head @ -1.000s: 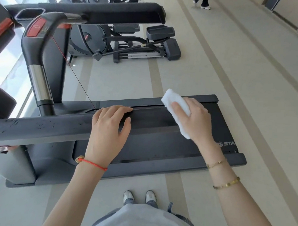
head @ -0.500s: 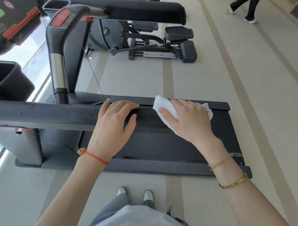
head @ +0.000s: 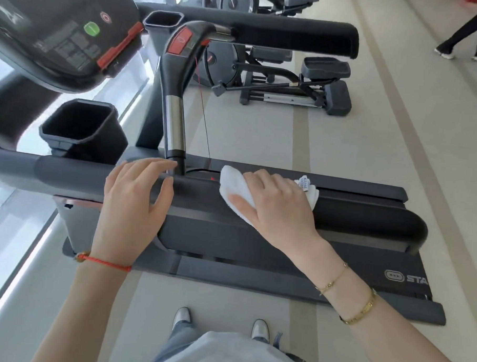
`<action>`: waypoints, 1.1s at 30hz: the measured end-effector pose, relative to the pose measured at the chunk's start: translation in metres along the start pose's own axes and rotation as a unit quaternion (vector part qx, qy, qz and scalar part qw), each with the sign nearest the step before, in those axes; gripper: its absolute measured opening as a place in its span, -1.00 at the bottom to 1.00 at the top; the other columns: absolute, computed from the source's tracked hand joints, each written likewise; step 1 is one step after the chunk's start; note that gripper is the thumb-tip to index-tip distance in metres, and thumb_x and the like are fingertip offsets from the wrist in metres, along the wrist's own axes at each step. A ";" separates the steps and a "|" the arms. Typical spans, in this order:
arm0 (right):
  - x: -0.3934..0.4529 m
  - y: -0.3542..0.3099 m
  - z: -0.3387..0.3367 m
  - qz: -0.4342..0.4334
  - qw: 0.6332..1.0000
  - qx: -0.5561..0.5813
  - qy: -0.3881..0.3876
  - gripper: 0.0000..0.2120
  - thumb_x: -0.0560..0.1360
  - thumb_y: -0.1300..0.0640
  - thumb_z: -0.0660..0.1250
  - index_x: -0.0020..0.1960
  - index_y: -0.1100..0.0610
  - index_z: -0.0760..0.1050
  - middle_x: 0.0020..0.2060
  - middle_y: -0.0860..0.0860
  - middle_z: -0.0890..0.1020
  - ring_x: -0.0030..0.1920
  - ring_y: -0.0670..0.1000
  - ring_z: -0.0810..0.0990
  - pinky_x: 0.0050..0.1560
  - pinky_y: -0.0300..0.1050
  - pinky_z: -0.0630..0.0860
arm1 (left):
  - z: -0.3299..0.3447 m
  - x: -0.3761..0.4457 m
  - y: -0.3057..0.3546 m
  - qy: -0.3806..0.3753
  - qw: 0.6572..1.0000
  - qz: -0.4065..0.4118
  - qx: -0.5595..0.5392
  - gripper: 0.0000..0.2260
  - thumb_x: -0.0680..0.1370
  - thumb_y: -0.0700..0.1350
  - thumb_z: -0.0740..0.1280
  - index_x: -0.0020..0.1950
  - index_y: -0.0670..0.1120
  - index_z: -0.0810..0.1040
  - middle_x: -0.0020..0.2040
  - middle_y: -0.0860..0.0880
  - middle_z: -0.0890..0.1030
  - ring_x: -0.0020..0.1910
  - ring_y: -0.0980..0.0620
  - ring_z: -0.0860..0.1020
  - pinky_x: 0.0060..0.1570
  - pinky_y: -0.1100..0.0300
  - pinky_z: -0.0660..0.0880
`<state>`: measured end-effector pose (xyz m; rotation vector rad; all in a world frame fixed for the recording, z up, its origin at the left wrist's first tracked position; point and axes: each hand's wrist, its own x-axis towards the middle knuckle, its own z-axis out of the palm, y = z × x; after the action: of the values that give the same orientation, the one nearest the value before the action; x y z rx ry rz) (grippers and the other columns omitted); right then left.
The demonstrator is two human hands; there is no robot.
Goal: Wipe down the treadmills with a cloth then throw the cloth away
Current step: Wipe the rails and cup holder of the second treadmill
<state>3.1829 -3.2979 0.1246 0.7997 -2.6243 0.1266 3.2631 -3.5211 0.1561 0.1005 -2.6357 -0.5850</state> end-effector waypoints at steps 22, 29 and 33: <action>0.085 -0.185 0.031 -0.023 0.999 0.035 -0.004 -0.54 0.65 -0.22 -0.01 0.24 0.06 0.46 0.01 -0.04 0.57 0.00 0.04 0.53 0.05 -0.02 0.43 | -0.060 0.018 -0.189 -0.009 0.999 0.019 -0.027 -0.80 0.60 -0.19 0.29 0.19 -0.10 0.61 0.11 -0.01 0.63 0.17 -0.09 0.52 0.22 -0.18 0.43; 0.086 -0.194 0.029 0.049 0.999 0.013 0.001 -0.53 0.63 -0.25 0.01 0.17 0.05 0.50 0.03 -0.05 0.61 -0.02 0.08 0.56 0.04 0.02 0.42 | -0.060 0.020 -0.198 -0.018 0.999 0.031 -0.030 -0.80 0.59 -0.16 0.30 0.19 -0.06 0.61 0.12 0.01 0.62 0.19 -0.07 0.50 0.26 -0.15 0.39; 0.106 -0.227 0.035 0.035 0.999 0.032 -0.022 -0.46 0.63 -0.27 -0.07 0.18 0.07 0.51 0.00 -0.03 0.62 -0.05 0.08 0.56 0.03 0.02 0.41 | -0.062 0.020 -0.201 -0.036 0.998 0.033 -0.033 -0.78 0.60 -0.15 0.29 0.22 -0.05 0.60 0.14 0.02 0.60 0.22 -0.06 0.47 0.31 -0.06 0.33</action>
<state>3.2154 -3.5485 0.1279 0.7400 -2.7025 0.2151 3.2670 -3.7314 0.1308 -0.0280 -2.6739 -0.6643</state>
